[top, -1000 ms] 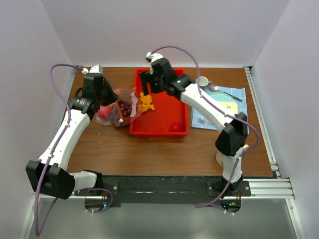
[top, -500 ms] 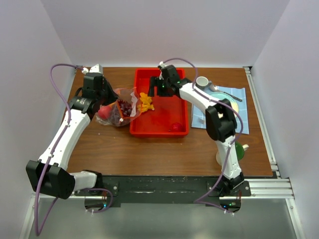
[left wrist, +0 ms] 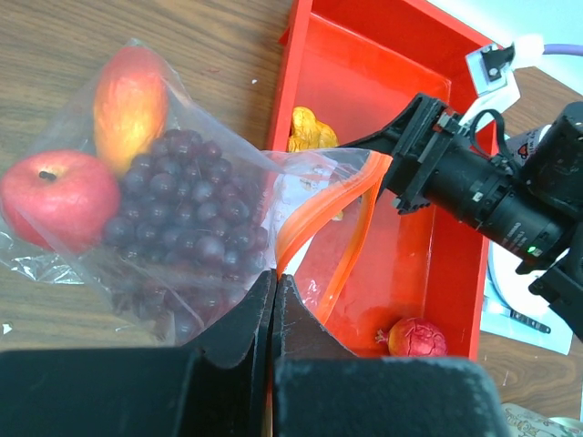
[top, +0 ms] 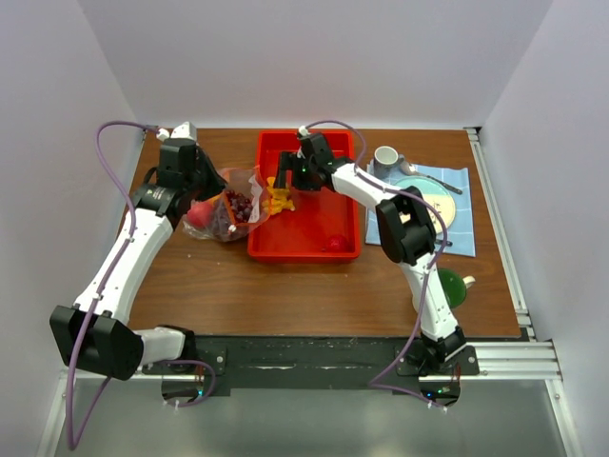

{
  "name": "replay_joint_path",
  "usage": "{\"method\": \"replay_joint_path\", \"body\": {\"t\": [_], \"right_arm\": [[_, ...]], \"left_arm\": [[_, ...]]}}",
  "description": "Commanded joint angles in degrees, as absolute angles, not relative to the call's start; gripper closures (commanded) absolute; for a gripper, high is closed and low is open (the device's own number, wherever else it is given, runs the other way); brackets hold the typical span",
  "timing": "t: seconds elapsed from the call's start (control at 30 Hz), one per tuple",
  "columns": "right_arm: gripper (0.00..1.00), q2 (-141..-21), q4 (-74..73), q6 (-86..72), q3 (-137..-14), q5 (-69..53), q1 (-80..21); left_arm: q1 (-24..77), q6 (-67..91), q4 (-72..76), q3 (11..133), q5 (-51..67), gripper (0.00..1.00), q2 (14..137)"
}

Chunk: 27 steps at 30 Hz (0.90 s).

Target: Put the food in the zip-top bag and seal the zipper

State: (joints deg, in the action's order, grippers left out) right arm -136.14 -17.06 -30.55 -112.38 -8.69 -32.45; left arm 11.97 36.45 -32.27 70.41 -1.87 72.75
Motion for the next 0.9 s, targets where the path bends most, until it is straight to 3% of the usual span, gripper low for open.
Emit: {"method": "replay_joint_path", "body": {"t": [0.0, 0.57, 0.87], "right_arm": [[0.13, -136.84, -13.63, -33.31, -111.45, -10.46, -33.4], [0.28, -136.15, -7.56, -39.46, -109.08, -19.85, -34.01], [0.26, -135.96, -6.77, -40.34, -109.25, -22.06, -34.01]], "left_arm": [[11.43, 37.18, -28.56, 71.28, -1.23, 1.0, 72.95], [11.43, 37.44, -28.04, 71.02, -0.7, 1.0, 72.95], [11.43, 37.53, -27.77, 70.66, -0.44, 1.0, 72.77]]}}
